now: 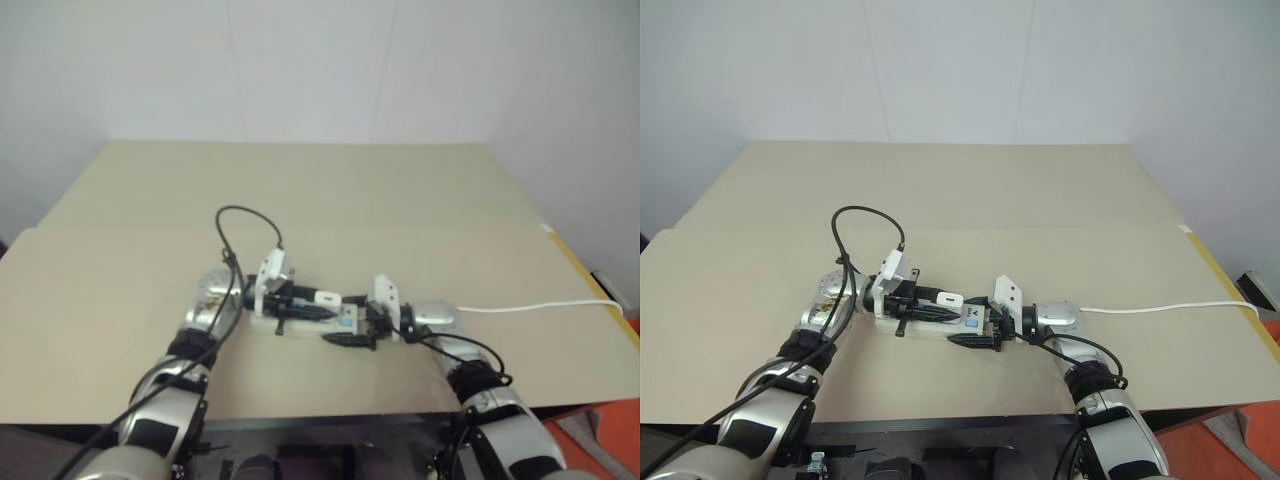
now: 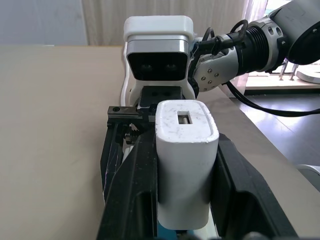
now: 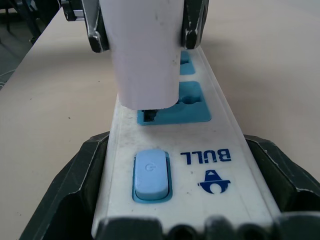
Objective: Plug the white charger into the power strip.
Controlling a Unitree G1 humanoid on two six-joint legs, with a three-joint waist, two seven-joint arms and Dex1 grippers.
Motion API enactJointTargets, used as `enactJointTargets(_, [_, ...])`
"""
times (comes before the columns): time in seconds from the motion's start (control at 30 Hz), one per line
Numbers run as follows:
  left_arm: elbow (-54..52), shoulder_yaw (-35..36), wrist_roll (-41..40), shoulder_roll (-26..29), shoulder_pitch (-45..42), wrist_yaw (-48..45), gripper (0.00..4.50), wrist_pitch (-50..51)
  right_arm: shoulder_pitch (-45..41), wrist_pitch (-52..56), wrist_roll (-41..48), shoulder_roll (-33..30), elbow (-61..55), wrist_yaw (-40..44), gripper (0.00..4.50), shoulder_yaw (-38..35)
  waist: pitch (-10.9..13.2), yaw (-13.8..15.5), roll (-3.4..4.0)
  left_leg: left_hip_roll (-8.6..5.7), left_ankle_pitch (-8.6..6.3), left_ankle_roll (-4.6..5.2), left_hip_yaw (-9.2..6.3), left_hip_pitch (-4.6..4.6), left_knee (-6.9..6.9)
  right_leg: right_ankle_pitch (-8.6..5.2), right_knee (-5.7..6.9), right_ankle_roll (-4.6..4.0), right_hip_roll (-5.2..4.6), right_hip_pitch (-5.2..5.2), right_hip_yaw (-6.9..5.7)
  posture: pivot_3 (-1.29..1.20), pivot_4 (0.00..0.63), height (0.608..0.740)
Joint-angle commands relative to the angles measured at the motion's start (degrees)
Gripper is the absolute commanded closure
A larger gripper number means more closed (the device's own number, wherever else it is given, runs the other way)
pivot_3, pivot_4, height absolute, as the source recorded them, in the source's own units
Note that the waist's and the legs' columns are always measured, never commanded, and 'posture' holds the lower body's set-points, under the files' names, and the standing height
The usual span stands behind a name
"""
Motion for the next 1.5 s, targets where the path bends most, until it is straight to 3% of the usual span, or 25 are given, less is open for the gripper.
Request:
enactJointTargets(0.03, [-0.66,0.95,-0.30,0.95,-1.10,-1.37,3.50,1.46,0.47,0.61,-0.22,0.31,-0.25,0.79,1.06,0.70,0.00,-0.06,0.00,0.00,0.00,0.00,0.00,0.00,0.00,0.00,0.00,0.00,0.00,0.00,-0.01,0.00,0.150,0.740])
enactJointTargets(0.93, [9.25,0.24,3.85,2.96,0.79,-0.04,3.50,-5.20,0.50,0.65,-0.28,0.11,-0.49,0.69,1.06,0.79,-0.02,-0.82,0.01,0.00,-0.01,0.00,-0.05,0.06,-0.01,0.00,0.01,0.00,-0.01,0.06,-0.02,0.00,0.150,0.740])
enactJointTargets(1.5, [11.98,-1.10,5.54,5.77,0.75,-0.90,3.50,-3.73,0.39,0.60,-0.20,-0.19,-0.44,0.47,1.06,1.11,-0.14,-1.26,0.13,0.01,-0.02,0.02,-0.08,0.24,-0.05,-0.02,-0.02,0.02,0.00,0.23,-0.02,0.00,0.150,0.740])
